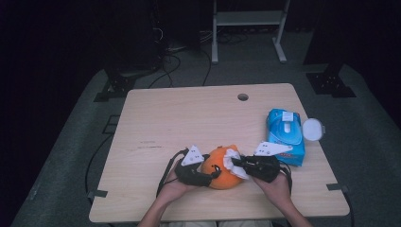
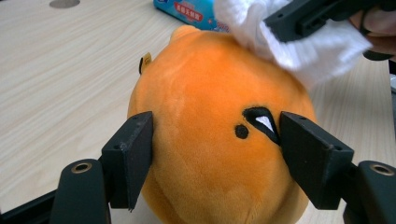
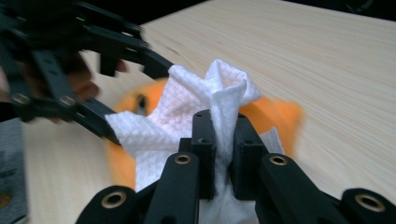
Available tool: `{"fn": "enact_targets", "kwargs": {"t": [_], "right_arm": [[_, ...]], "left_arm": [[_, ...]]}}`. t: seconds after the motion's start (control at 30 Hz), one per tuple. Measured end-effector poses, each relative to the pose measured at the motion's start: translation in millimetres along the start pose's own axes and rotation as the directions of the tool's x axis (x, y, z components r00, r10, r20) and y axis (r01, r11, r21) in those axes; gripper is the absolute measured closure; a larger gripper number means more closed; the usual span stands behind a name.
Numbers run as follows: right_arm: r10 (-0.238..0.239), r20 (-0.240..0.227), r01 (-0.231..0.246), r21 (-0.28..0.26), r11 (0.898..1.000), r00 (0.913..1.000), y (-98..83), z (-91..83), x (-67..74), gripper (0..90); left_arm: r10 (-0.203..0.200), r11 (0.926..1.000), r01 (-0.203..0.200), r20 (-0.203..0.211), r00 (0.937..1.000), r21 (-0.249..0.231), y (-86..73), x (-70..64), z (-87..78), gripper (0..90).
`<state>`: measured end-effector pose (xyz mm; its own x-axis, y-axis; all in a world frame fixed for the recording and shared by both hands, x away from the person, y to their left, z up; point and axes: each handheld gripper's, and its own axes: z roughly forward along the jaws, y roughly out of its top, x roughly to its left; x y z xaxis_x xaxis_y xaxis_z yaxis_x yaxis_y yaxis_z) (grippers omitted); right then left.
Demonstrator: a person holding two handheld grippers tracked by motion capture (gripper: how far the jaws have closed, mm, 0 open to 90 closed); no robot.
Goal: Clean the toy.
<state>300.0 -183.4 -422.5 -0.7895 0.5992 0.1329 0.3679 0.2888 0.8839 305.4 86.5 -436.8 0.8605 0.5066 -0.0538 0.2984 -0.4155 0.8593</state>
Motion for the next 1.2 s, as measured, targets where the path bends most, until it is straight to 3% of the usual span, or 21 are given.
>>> {"fn": "enact_targets", "kwargs": {"t": [0.1, 0.17, 0.2, 0.27, 0.33, 0.43, 0.53, 0.67, 0.73, 0.83, 0.93, 1.0, 1.2], "right_arm": [[0.021, 0.027, -0.021, 0.006, 1.000, 0.9994, -4.7, -3.8, -5.8, 81.2], [0.019, 0.028, -0.019, 0.002, 1.000, 0.9994, -4.3, -2.3, -1.0, 81.1], [0.010, 0.008, -0.010, -0.004, 1.000, 0.9999, -3.5, -0.4, 3.1, 81.1], [-0.022, -0.015, 0.022, -0.010, 1.000, 0.9996, -0.9, 2.6, 11.3, 81.0], [-0.041, -0.004, 0.041, -0.004, 0.999, 0.9991, 0.7, 2.2, 11.6, 81.0], [0.018, 0.013, -0.018, -0.001, 1.000, 0.9998, -4.2, -1.4, -1.5, 81.0], [0.047, 0.045, -0.048, 0.011, 0.999, 0.9979, -10.1, -4.2, -12.4, 81.1], [0.047, 0.034, -0.047, -0.004, 0.999, 0.9983, -8.5, -5.6, -5.8, 81.0], [0.008, 0.006, -0.008, -0.012, 1.000, 1.0000, -4.0, -5.2, 3.3, 81.0], [-0.017, 0.008, 0.017, -0.010, 1.000, 0.9998, -2.3, -4.3, 6.0, 81.0], [0.049, 0.045, -0.050, 0.007, 0.999, 0.9978, -9.8, -5.8, -11.9, 81.0], [0.090, 0.040, -0.091, 0.006, 0.996, 0.9951, -13.7, -6.4, -18.1, 81.0], [0.047, -0.004, -0.047, -0.032, 0.998, 0.9989, -2.4, -3.4, -4.8, 80.8]], "left_arm": [[-0.020, 0.9995, 0.021, 0.019, 0.9996, -0.026, 2.9, 0.4, -2.0, 23.9], [-0.015, 0.9977, 0.017, 0.027, 0.9995, -0.065, 8.1, -2.9, -2.9, 18.1], [-0.014, 0.9981, 0.016, 0.024, 0.9996, -0.059, 10.0, -4.4, -1.8, 18.3], [0.027, 0.9995, -0.027, -0.015, 0.9995, -0.015, 8.6, -5.8, 1.2, 22.8], [-0.003, 0.9998, 0.003, 0.002, 1.0000, -0.019, 4.2, -0.8, 0.0, 26.1], [-0.017, 0.9997, 0.017, 0.001, 0.9999, -0.015, -0.4, 5.4, -2.3, 28.9], [-0.020, 0.9996, 0.020, 0.005, 0.9998, -0.019, -2.7, 7.8, -2.2, 29.6], [-0.011, 0.9999, 0.011, 0.001, 0.9999, -0.006, -4.3, 8.8, -2.1, 29.9], [-0.023, 0.9997, 0.023, 0.008, 0.9997, -0.009, -5.6, 11.6, -3.5, 29.9], [-0.033, 0.9994, 0.033, 0.013, 0.9994, -0.011, -6.4, 14.0, -5.0, 29.8], [-0.047, 0.9988, 0.047, 0.015, 0.9988, -0.013, -7.2, 15.6, -6.2, 29.8], [-0.040, 0.9991, 0.041, 0.019, 0.9990, -0.010, -6.9, 14.8, -6.0, 29.8], [0.025, 0.9997, -0.025, 0.023, 0.9994, -0.007, -3.7, 0.7, -0.5, 29.9]]}}
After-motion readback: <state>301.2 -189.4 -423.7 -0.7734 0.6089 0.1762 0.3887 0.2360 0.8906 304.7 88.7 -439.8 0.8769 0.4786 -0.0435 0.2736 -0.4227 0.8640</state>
